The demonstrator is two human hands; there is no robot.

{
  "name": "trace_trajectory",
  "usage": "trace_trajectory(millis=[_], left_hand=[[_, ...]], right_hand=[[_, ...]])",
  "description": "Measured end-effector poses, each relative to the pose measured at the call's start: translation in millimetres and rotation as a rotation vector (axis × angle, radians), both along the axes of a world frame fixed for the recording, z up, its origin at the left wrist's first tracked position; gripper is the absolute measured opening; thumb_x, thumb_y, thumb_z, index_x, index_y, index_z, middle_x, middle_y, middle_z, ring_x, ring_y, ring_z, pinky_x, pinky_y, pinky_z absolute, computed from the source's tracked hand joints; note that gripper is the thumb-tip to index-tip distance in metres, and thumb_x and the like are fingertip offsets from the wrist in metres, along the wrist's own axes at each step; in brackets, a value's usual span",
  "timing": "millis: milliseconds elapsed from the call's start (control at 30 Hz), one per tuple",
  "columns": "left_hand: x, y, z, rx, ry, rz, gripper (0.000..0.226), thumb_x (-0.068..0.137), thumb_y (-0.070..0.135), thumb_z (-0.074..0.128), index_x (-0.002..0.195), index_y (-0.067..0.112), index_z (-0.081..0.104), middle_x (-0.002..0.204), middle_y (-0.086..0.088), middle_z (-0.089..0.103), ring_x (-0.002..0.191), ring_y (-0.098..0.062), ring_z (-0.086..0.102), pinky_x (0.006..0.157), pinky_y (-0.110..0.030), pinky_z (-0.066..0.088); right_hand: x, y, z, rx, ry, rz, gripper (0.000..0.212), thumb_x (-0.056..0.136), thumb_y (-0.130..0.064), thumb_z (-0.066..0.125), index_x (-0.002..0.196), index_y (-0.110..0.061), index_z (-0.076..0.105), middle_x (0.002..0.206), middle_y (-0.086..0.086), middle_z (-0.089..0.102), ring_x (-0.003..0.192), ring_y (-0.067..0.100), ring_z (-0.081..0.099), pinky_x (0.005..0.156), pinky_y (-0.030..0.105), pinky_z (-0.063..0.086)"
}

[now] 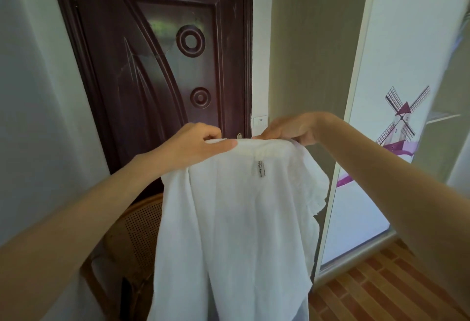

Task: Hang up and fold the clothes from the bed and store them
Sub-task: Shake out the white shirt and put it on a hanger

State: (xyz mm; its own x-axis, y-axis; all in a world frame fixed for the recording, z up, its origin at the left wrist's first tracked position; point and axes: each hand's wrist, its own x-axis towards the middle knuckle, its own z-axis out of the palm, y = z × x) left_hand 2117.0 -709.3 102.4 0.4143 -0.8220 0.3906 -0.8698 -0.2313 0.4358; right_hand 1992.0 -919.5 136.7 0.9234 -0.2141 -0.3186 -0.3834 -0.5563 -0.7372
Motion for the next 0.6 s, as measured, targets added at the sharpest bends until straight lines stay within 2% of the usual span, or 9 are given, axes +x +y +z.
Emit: trace_trajectory(millis=[100,167,233,300,333,400,467,533,600], left_hand=[[-1.5,0.2,8.1,-0.057,-0.103,0.028,0.044,0.082,0.055,0.061,0.067,0.013,0.057,0.063,-0.002,0.056,0.060,-0.019,0.053,0.058,-0.035,0.040],[-2.7,-1.9,12.3,-0.068,-0.199,0.052,0.031,0.087,0.040,0.065,0.069,0.017,0.056,0.063,0.000,0.057,0.063,-0.020,0.056,0.060,-0.039,0.044],[-4.4,-6.2,14.4,-0.057,-0.312,0.096,0.024,0.088,0.034,0.065,0.071,0.022,0.054,0.064,0.004,0.057,0.062,-0.015,0.056,0.056,-0.034,0.042],[-5.6,-11.0,14.9,-0.047,-0.412,0.138,0.020,0.089,0.031,0.063,0.075,0.024,0.052,0.065,0.008,0.055,0.062,-0.010,0.055,0.055,-0.027,0.038],[-5.9,-12.9,14.2,-0.048,-0.448,0.146,0.017,0.090,0.031,0.063,0.077,0.024,0.053,0.066,0.009,0.055,0.063,-0.010,0.055,0.056,-0.027,0.039],[-5.7,-15.7,12.8,-0.062,-0.507,0.140,0.014,0.090,0.030,0.062,0.080,0.022,0.055,0.068,0.008,0.056,0.064,-0.013,0.056,0.060,-0.030,0.045],[-5.7,-17.7,11.7,-0.053,-0.544,0.118,0.013,0.089,0.031,0.061,0.082,0.021,0.056,0.069,0.007,0.057,0.065,-0.014,0.056,0.062,-0.034,0.049],[-5.0,-17.7,10.3,-0.029,-0.555,0.089,0.015,0.088,0.033,0.062,0.080,0.024,0.055,0.069,0.009,0.057,0.065,-0.012,0.055,0.062,-0.034,0.048],[-2.6,-14.0,9.1,-0.016,-0.564,0.067,0.018,0.088,0.035,0.064,0.078,0.026,0.052,0.068,0.010,0.056,0.064,-0.012,0.054,0.062,-0.033,0.046]], right_hand=[[8.8,1.8,-13.0,-0.171,-0.101,-0.089,0.031,0.089,-0.041,0.068,0.095,-0.011,0.075,0.095,0.003,0.075,0.086,0.018,0.072,0.075,0.029,0.055],[16.1,2.9,-26.9,-0.341,-0.216,-0.143,0.036,0.092,-0.038,0.065,0.101,-0.004,0.073,0.093,0.006,0.069,0.083,0.020,0.064,0.070,0.027,0.051],[20.6,8.8,-44.1,-0.483,-0.446,-0.229,0.035,0.095,-0.037,0.061,0.107,-0.005,0.072,0.099,0.006,0.070,0.092,0.020,0.063,0.079,0.030,0.052],[16.3,22.3,-57.5,-0.448,-0.722,-0.244,0.035,0.097,-0.043,0.057,0.106,-0.012,0.071,0.103,-0.001,0.071,0.097,0.014,0.064,0.085,0.027,0.050],[12.7,29.3,-63.0,-0.378,-0.786,-0.173,0.033,0.096,-0.044,0.057,0.106,-0.015,0.070,0.103,-0.006,0.070,0.096,0.010,0.064,0.084,0.023,0.050],[10.2,40.4,-74.5,-0.358,-0.751,0.027,0.027,0.092,-0.042,0.064,0.111,-0.023,0.065,0.100,-0.018,0.064,0.095,0.004,0.062,0.084,0.017,0.049],[17.0,44.8,-86.8,-0.423,-0.697,0.092,0.035,0.088,-0.039,0.070,0.118,-0.024,0.060,0.097,-0.022,0.060,0.094,0.004,0.060,0.086,0.020,0.049],[25.3,46.7,-91.3,-0.447,-0.727,0.039,0.037,0.086,-0.037,0.073,0.116,-0.018,0.060,0.098,-0.014,0.064,0.093,0.009,0.063,0.086,0.029,0.053],[31.6,46.8,-92.2,-0.373,-0.705,0.047,0.039,0.084,-0.036,0.076,0.115,-0.016,0.064,0.100,-0.007,0.070,0.092,0.011,0.066,0.087,0.032,0.055]])
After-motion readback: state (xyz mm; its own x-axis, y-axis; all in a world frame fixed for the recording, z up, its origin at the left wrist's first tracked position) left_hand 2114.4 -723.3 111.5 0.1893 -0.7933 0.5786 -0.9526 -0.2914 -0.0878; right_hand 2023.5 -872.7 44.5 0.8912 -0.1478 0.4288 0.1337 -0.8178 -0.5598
